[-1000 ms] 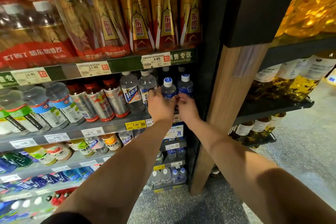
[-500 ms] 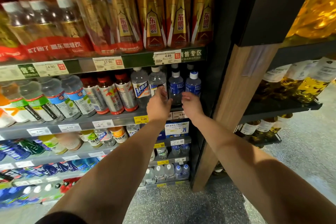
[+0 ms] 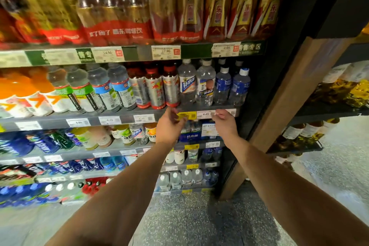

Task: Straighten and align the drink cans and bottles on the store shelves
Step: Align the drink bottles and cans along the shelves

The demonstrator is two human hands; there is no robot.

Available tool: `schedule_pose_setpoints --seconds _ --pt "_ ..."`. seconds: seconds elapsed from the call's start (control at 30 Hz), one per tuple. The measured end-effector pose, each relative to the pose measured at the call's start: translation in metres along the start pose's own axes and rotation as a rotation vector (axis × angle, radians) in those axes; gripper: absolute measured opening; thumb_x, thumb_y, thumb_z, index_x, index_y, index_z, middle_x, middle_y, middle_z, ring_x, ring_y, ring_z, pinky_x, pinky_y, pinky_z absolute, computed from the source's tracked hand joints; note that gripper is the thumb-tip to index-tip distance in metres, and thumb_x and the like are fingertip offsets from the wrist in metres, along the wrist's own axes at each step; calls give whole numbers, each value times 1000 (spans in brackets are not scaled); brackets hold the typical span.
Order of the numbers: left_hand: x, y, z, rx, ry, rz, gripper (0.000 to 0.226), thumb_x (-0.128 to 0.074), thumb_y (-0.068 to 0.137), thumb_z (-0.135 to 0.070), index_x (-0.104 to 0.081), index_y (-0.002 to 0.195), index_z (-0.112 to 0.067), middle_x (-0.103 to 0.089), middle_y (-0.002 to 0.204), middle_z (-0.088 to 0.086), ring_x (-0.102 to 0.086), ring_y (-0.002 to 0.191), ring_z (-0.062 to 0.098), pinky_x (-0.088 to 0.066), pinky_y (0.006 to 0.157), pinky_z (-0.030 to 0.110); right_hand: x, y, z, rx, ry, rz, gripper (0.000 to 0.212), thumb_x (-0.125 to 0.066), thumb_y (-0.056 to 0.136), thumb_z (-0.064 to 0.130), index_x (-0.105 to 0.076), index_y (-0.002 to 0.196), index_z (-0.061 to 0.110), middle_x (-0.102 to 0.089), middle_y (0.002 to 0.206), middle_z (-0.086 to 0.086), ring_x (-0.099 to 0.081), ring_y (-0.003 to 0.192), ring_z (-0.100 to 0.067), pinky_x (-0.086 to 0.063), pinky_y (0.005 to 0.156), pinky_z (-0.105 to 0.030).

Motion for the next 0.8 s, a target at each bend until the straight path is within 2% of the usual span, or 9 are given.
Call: schedule_pose_setpoints --seconds 0.13,0.17,0.23,0.27,0.33,0.43,0.53,0.63,0.8 --pt "33 -35 33 -2 -5 50 30 -74 82 -37 -53 99 -24 -65 87 -1 -64 80 19 -56 73 40 -28 -48 -16 -25 23 9 32 -60 94 10 -59 125 8 -61 103 -2 -59 88 -17 -50 87 -36" --pt "42 -44 41 -6 -12 57 31 -75 82 -36 -53 100 -23 -65 86 -1 -63 78 17 -55 72 34 -39 -63 -19 -35 31 19 32 -59 95 9 -57 127 7 -60 102 -3 -58 85 -17 -51 85 -36" --pt "59 -62 52 -8 -31 89 31 -76 84 -29 -53 102 -20 -62 86 -2 -59 73 9 -47 65 19 -57 -88 -24 -39 39 20 33 -59 95 6 -55 128 0 -59 101 -8 -57 76 -16 -49 71 -27" --pt "68 -70 57 -11 -47 110 31 -76 84 -26 -52 104 -19 -60 86 -2 -58 71 8 -45 64 19 -68 -99 -27 -30 36 18 34 -59 94 4 -54 128 -3 -59 103 -11 -57 78 -18 -47 66 -21" --pt "83 -82 72 -20 -41 138 35 -76 83 -29 -50 105 -22 -60 89 0 -60 75 15 -49 68 29 -89 -122 -32 -22 29 37 37 -60 94 3 -53 129 -4 -59 113 -14 -59 98 -23 -46 76 -19" --pt "102 -94 93 -11 -20 145 38 -77 79 -38 -49 104 -29 -59 93 -4 -63 81 18 -54 74 39 -111 -146 -41 -13 -8 56 40 -64 93 10 -54 130 1 -59 125 -16 -57 116 -26 -45 94 -28" --pt "116 -101 108 -17 -26 120 39 -77 78 -39 -50 104 -28 -57 94 -7 -60 86 16 -53 76 35 -126 -159 -45 6 -18 71 44 -66 92 15 -54 132 3 -57 124 -12 -56 114 -20 -45 93 -26" --pt "120 -106 126 25 -29 107 42 -78 80 -37 -50 108 -24 -57 96 -8 -58 91 14 -48 75 27 -137 -158 -51 9 -34 75 45 -69 90 17 -55 130 4 -58 124 -13 -56 115 -23 -43 91 -24" --pt "113 -99 154 85 4 102 47 -80 78 -35 -52 113 -19 -60 109 -1 -58 101 16 -49 82 27 -156 -142 -63 -4 -48 91 51 -74 86 21 -53 130 6 -56 118 -7 -56 109 -18 -42 87 -21"
Point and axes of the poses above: each hand's wrist, its own y-axis towards the middle knuckle, its own x-axis out of the back of the hand, z = x × y, the point moved 5 cm from there along y, towards the middle knuckle
